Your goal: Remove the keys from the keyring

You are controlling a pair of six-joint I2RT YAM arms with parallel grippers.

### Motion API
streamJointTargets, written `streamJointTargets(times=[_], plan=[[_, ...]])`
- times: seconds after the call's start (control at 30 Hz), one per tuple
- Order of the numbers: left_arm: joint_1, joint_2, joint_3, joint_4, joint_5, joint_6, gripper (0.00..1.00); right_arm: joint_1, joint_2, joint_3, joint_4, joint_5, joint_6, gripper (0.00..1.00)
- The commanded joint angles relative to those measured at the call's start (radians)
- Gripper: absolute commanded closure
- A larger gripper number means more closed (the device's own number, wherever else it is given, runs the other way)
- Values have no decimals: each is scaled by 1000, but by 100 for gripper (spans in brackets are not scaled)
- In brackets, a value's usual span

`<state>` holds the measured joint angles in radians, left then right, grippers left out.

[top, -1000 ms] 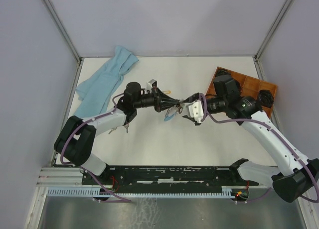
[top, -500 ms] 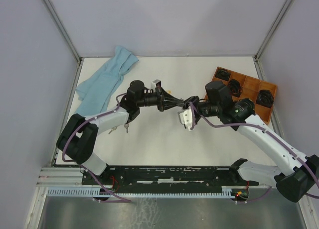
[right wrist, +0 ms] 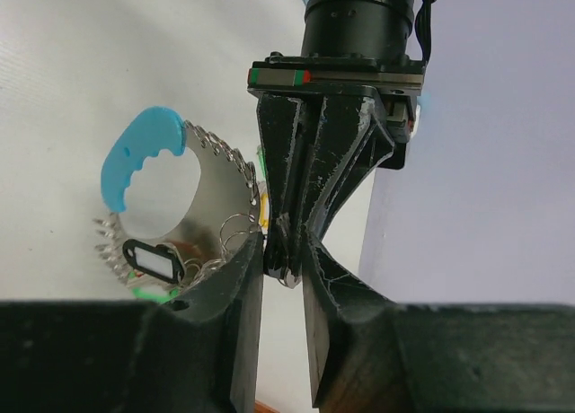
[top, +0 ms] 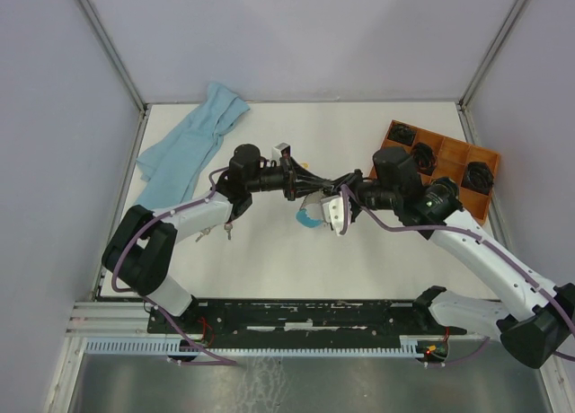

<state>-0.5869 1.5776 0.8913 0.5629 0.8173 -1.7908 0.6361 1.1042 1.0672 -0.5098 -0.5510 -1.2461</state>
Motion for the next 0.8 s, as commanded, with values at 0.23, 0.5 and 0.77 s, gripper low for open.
streamJointTargets(times=[0.23,0.5,0.77], plan=[[-25,-14,64,65,42,-53,97,42,-17,-44,58,71,-52,73],[-28,-8,70,65,39,-59,97,60,-28,-49,55,81,-62,78],[-34,-4,83,69,46,-65,97,76,-28,-63,111,165,-57,82]])
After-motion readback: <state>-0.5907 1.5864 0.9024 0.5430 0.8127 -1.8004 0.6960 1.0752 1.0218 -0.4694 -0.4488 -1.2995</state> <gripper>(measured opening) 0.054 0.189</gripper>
